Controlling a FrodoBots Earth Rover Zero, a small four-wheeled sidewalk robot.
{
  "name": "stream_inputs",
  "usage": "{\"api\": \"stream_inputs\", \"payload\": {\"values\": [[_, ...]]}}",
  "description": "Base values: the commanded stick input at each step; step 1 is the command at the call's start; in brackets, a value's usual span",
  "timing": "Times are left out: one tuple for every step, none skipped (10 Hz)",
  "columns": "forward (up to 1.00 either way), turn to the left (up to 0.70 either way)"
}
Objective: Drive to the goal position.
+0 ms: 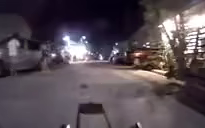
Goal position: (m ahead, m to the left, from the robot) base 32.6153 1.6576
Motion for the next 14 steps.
{"api": "stream_inputs", "payload": {"values": [[0.85, 0.00], [0.85, 0.00], [0.85, 0.00], [0.85, -0.01], [0.85, -0.24], [0.85, -0.33], [0.85, -0.33], [0.85, -0.26], [0.85, 0.00], [0.85, 0.00], [0.85, 0.00], [0.85, 0.00], [0.85, 0.00], [0.85, 0.00]]}}
